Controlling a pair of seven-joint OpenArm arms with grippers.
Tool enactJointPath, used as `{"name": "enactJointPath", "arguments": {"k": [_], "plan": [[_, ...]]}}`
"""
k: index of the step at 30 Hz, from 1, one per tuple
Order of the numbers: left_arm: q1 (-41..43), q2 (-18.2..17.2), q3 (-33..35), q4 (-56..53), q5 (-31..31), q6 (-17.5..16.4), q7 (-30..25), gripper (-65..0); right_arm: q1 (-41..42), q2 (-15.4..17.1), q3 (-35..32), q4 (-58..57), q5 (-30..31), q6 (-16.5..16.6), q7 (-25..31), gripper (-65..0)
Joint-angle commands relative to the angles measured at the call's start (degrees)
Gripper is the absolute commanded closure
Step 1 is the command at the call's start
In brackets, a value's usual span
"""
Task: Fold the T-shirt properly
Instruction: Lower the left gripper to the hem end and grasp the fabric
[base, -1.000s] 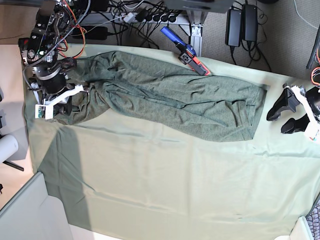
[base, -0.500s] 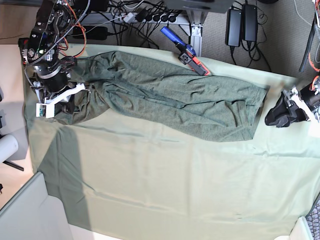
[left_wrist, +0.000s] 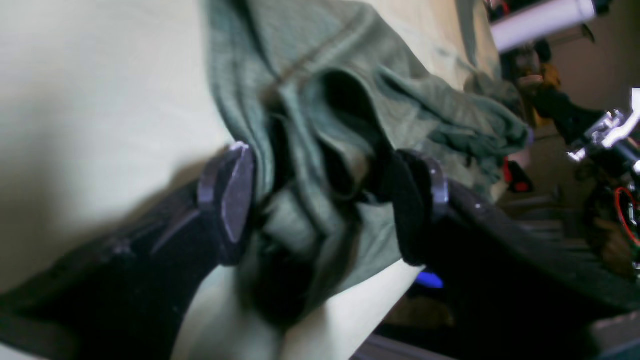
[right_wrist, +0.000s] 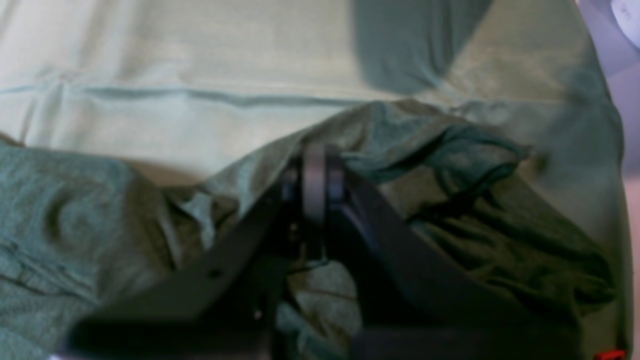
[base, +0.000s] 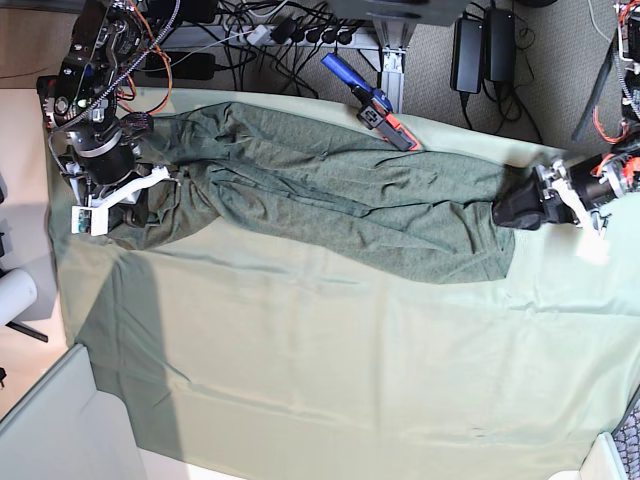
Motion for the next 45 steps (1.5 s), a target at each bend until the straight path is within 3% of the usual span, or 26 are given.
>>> {"name": "enactJointPath", "arguments": {"k": [1, 14, 20, 23, 24, 25, 28, 33, 36, 39, 45], "plan": [[-0.55, -0.57, 0.35, 0.70, -0.33, -0.57, 0.11, -45.1, 0.44, 0.79, 0.48, 0.74, 0.50, -0.17, 1.14, 0.0], [-4.68, 3.06, 0.61, 0.68, 3.54, 1.14, -0.04, -45.1, 0.48, 0.79, 0.48, 0.74, 0.79, -0.15, -0.04, 0.0], [-4.66, 4.15, 4.13, 0.70, 5.01, 1.14, -0.26, -44.9, 0.55, 0.79, 0.48, 0.74, 1.53, -0.15, -0.04, 0.0], [-4.68, 4.13, 6.47, 0.70, 6.23, 1.14, -3.32, -44.2, 0.61, 0.79, 0.48, 0.74, 1.53, -0.15, -0.02, 0.0], [-4.68, 4.11, 6.99, 0.70, 6.95, 1.16, -4.55, -40.8, 0.61, 0.79, 0.48, 0.74, 1.55, -0.15, -0.02, 0.0], [-4.68, 4.13, 7.37, 0.70, 7.21, 1.16, -5.11, -33.0, 0.59, 0.79, 0.48, 0.74, 1.53, -0.15, -0.02, 0.0], [-5.03, 4.13, 7.65, 0.70, 8.22, 1.11, -4.72, 0.0, 0.59, 0.79, 0.48, 0.74, 1.55, -0.15, 0.00, 0.0], [-6.88, 4.11, 7.13, 0.74, 10.27, 0.92, -3.04, 0.0, 0.61, 0.79, 0.48, 0.74, 1.53, -0.15, 0.85, 0.0], [-9.18, 4.09, 5.03, 0.74, 10.25, -1.81, -2.95, 0.0, 0.61, 0.79, 0.48, 0.74, 1.53, -0.15, 0.83, 0.0], [-11.80, 3.76, 2.29, 0.74, 10.47, -1.90, -1.60, 0.0, 0.61, 0.81, 0.48, 0.74, 1.51, -0.15, 0.85, 0.0], [-15.04, 0.87, -0.39, 0.74, 14.49, -1.88, -1.77, 0.0, 0.61, 0.81, 0.61, 0.74, 1.29, -0.15, 1.49, 0.0]]}}
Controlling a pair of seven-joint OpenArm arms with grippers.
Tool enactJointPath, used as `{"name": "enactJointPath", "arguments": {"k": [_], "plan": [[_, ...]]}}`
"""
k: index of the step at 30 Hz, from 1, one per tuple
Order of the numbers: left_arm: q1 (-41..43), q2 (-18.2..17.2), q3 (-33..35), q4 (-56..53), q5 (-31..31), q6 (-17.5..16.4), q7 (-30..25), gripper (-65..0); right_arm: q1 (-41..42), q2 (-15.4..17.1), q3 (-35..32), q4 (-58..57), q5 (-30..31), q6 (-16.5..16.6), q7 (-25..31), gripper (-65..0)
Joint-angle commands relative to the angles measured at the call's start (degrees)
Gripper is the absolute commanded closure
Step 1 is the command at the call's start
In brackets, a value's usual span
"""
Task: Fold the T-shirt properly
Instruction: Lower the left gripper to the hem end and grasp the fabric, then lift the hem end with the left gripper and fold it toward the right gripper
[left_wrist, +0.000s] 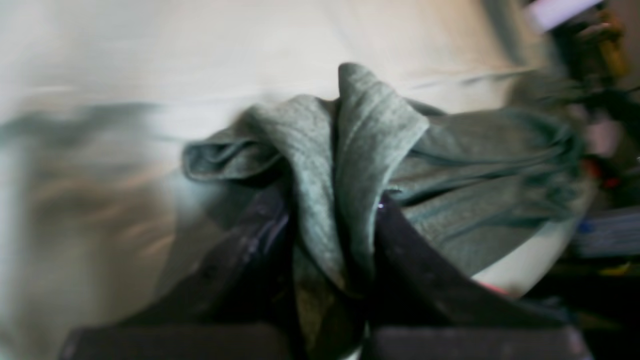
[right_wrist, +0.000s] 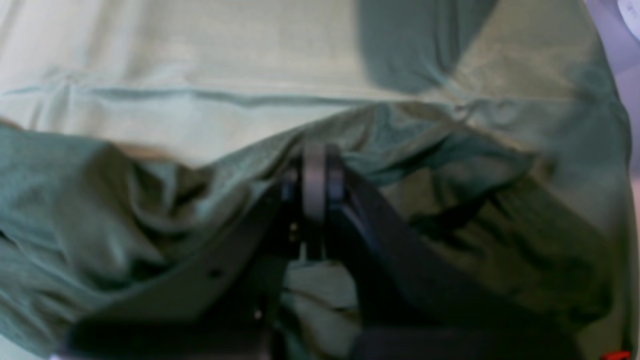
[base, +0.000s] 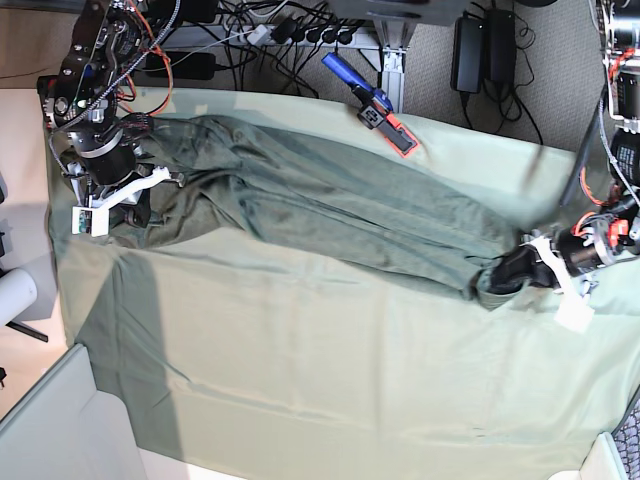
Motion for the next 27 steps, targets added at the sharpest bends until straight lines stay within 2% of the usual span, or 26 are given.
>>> {"name": "enactJointPath", "arguments": {"k": [1, 7, 14, 15, 18, 23, 27], "plan": [[-1.86, -1.18, -0.42, 0.85, -1.05, -1.01, -1.55, 0.0, 0.46, 0.79, 0.59, 0.74, 0.24, -0.15, 1.73, 0.0], [-4.20, -4.09, -0.42, 0.83, 5.84, -0.85, -5.84, 0.0, 0.61, 0.79, 0.59, 0.76, 0.24, -0.15, 2.14, 0.0], [-6.12, -7.43, -0.42, 0.85, 8.02, -0.61, -6.10, 0.0, 0.63, 0.79, 0.59, 0.79, 0.28, -0.15, 2.36, 0.0], [-6.10, -7.52, -0.42, 1.11, 7.72, -1.42, -5.81, 0.0, 0.63, 0.79, 0.59, 0.79, 0.26, -0.15, 2.36, 0.0], [-4.59, -7.23, -0.28, 5.44, 7.76, -2.22, -4.92, 0.0, 0.59, 0.79, 0.61, 0.79, 0.24, -0.15, 2.36, 0.0], [1.20, -4.20, 0.42, 23.87, 8.92, -2.22, -4.94, 0.0, 0.63, 0.76, 0.59, 0.79, 0.28, -0.15, 2.38, 0.0], [1.90, -0.74, 7.67, 31.30, 17.25, -2.22, -5.64, 0.0, 0.61, 0.76, 0.59, 0.79, 0.28, -0.15, 2.36, 0.0]]}}
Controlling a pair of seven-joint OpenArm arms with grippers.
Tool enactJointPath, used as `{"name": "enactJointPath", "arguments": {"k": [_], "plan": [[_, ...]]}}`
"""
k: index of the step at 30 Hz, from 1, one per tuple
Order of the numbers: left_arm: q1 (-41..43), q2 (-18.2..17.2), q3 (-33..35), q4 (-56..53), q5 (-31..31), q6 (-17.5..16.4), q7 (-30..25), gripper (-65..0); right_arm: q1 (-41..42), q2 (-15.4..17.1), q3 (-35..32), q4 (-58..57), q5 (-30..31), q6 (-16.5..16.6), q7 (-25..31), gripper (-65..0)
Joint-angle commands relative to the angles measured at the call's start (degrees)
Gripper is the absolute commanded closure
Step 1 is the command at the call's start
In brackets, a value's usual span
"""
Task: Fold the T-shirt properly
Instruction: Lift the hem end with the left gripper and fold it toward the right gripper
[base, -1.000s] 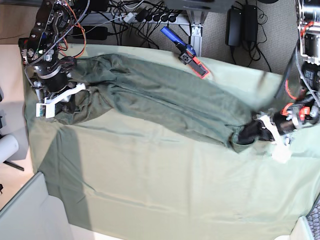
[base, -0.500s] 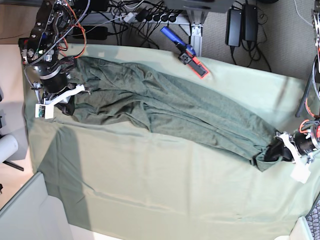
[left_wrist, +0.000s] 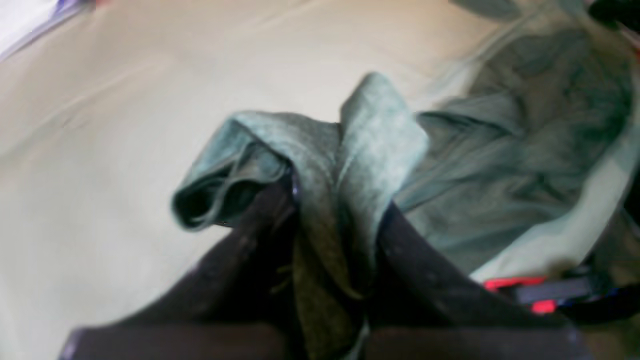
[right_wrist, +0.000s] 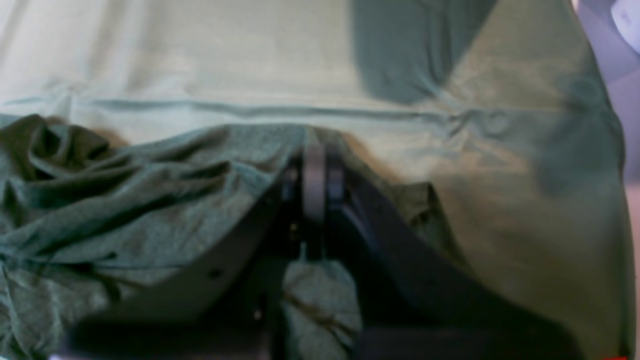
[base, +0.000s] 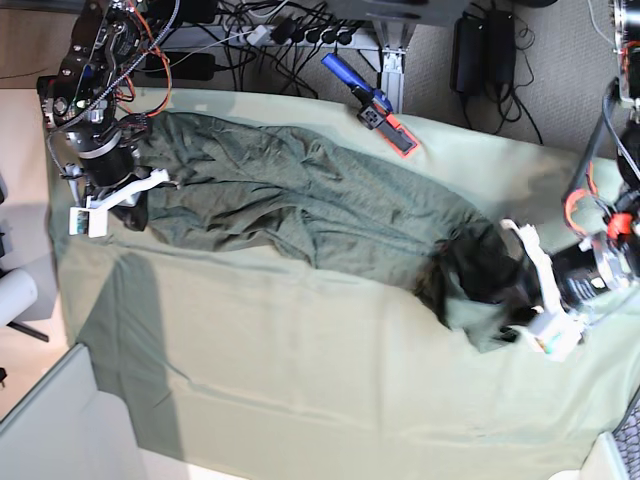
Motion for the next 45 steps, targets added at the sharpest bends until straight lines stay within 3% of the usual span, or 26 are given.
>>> {"name": "enactJointPath", "arguments": {"k": [1, 4, 7, 11, 18, 22, 23, 24, 26, 28, 32, 37, 41, 45], "plan": [[-0.96, 0.39, 2.23, 0.66, 2.05, -0.23, -1.75, 0.0, 0.57, 0.81, 0.44, 0.79, 0.42, -0.15, 1.33, 0.0], [-0.98, 3.32, 10.32, 0.66, 10.19, 0.96, -3.43, 0.0, 0.57, 0.81, 0.44, 0.79, 0.11, -0.15, 1.31, 0.0], [-0.92, 6.38, 16.50, 0.66, 16.76, 4.24, -3.61, 0.0, 0.57, 0.81, 0.44, 0.79, 0.15, -0.15, 1.33, 0.0], [-0.92, 8.39, 20.46, 0.42, 21.24, 6.60, -3.65, 0.0, 0.55, 0.81, 0.44, 0.79, 0.15, -0.15, 1.27, 0.0], [-0.94, 8.44, 20.96, -5.42, 16.57, 6.45, -5.60, 0.0, 0.57, 0.81, 0.44, 0.79, 0.24, -0.15, 1.27, 0.0], [-0.92, 8.44, 20.96, -6.97, 13.05, 4.46, -7.69, -32.3, 0.57, 0.81, 0.46, 0.81, 2.54, -0.15, 0.81, 0.0], [-0.90, 8.44, 20.96, -6.97, 11.47, 4.28, -7.56, -37.5, 0.57, 0.81, 0.46, 0.81, 3.30, -0.15, 0.17, -4.6], [-0.90, 8.44, 20.96, -6.97, 9.35, 4.35, -7.15, -39.7, 0.57, 0.81, 0.46, 0.81, 3.91, -0.15, -0.55, -15.3], [-0.94, 8.66, 20.96, -6.95, 4.90, 4.13, -6.51, -39.8, 0.55, 0.81, 0.87, 0.81, 4.09, -0.15, -1.66, -33.6], [-0.92, 9.97, 21.00, -6.95, 1.88, 2.58, -6.05, -39.8, 0.55, 0.83, 2.64, 0.81, 4.09, -0.15, -1.99, -41.5], [-0.94, 13.66, 22.58, -6.95, 0.66, 2.43, -5.01, -39.8, 0.52, 2.54, 9.18, 0.79, 6.01, -0.15, -2.40, -41.6], [-0.92, 15.54, 23.96, -6.95, 0.63, 2.43, -2.67, -39.8, 0.39, 8.46, 13.46, -2.32, 9.49, 2.12, -3.87, -41.6], [-0.94, 15.52, 23.93, -6.95, 0.68, 2.43, -0.59, -39.7, 0.66, 12.98, 13.40, -11.67, 15.34, 7.13, -4.07, -41.6], [-0.94, 15.54, 23.87, -6.95, 0.68, 2.45, 0.11, -39.7, 0.70, 15.10, 13.40, -19.39, 17.64, 11.26, -4.26, -41.6]]}}
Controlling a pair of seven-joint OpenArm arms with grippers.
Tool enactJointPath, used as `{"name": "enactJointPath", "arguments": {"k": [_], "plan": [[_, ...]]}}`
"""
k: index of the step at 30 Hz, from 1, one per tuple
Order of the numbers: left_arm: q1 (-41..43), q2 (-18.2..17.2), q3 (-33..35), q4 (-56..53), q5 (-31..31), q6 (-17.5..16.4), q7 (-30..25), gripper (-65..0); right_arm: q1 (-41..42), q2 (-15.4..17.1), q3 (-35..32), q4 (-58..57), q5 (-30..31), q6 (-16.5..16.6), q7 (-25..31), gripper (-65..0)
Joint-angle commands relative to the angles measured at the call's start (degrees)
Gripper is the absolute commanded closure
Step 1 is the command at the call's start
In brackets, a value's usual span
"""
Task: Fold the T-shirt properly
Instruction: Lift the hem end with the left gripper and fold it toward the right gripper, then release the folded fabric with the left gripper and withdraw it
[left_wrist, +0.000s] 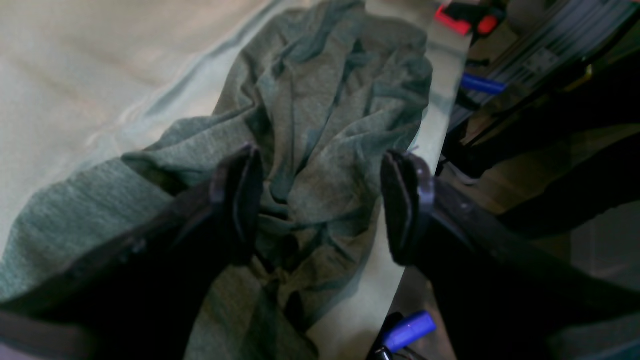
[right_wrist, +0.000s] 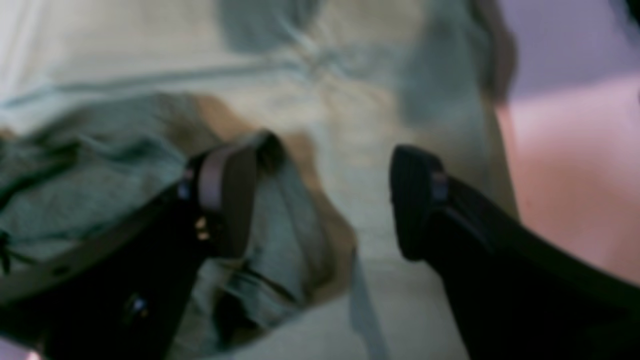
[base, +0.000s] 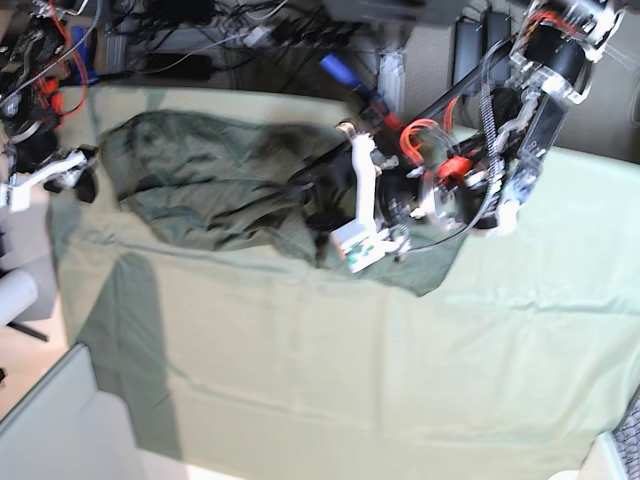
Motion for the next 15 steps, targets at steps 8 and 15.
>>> {"name": "enactJointPath", "arguments": {"k": [8, 15], "plan": [[-1.44, 0.44, -2.86, 0.92, -1.22, -0.85, -1.03, -39.7, 0.55, 1.49, -4.35, -6.91, 3.39, 4.20, 0.44, -41.6], [-1.62, 0.42, -8.90, 0.92, -6.23, -0.85, 5.64, -39.7, 0.74, 1.16, -9.68, -7.85, 2.40, 4.02, 2.82, -41.6]]}}
